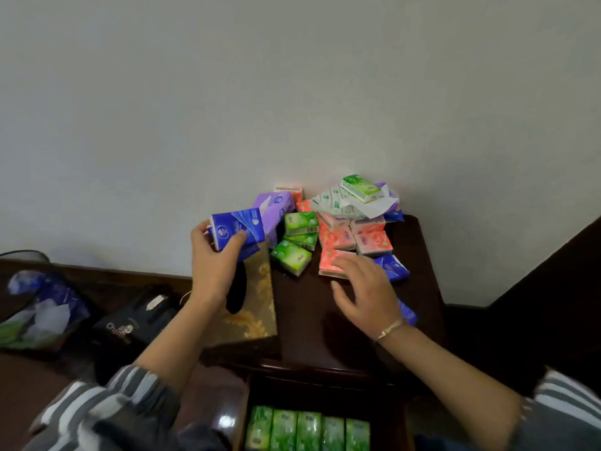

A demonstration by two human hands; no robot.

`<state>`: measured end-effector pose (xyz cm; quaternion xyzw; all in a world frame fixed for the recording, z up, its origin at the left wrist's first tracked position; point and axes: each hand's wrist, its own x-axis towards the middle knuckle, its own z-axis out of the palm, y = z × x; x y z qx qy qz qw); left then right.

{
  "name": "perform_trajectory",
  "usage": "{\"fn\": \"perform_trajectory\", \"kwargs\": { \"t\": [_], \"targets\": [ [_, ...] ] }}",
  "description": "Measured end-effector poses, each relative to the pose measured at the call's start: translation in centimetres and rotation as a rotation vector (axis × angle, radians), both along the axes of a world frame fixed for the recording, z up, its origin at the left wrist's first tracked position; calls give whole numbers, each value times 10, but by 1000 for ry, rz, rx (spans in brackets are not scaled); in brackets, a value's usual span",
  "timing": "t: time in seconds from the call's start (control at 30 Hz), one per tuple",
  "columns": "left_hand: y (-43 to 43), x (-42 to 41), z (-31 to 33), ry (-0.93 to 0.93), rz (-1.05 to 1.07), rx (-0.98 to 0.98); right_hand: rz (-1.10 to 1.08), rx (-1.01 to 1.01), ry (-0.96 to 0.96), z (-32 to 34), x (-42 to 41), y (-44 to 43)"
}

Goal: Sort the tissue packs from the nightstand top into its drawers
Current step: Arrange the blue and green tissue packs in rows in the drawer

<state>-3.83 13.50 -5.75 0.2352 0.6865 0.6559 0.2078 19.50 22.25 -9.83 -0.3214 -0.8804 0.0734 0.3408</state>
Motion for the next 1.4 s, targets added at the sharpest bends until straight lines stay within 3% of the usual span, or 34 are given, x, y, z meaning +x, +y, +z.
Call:
{"fn": "perform_trajectory", "kwargs": {
  "t": [0.07,0.17,0.37,0.63,0.8,0.93,1.07,1.4],
  "targets": [
    [-2,-1,-17,25,11,32,55,-38,-207,4,-48,10],
    [-4,-3,-30,38,46,94,-35,-191,-511,-6,-98,37],
    [-5,-4,-33,12,74,132,-106,-287,-692,-22,-128,73],
    [-4,-4,-38,9,48,163,-94,-37,-667,-26,-87,60],
    [-5,-4,-38,18,39,162,13,-225,-658,-11,-90,70],
    [-6,-3,-37,18,20,151,-26,-255,-630,-10,-97,69],
    [-6,-1,-36,29,9,133,-71,-229,-708,-25,-92,57],
    [-7,5,-29,76,25,115,-83,-148,-534,-26,-78,27]
  ]
}}
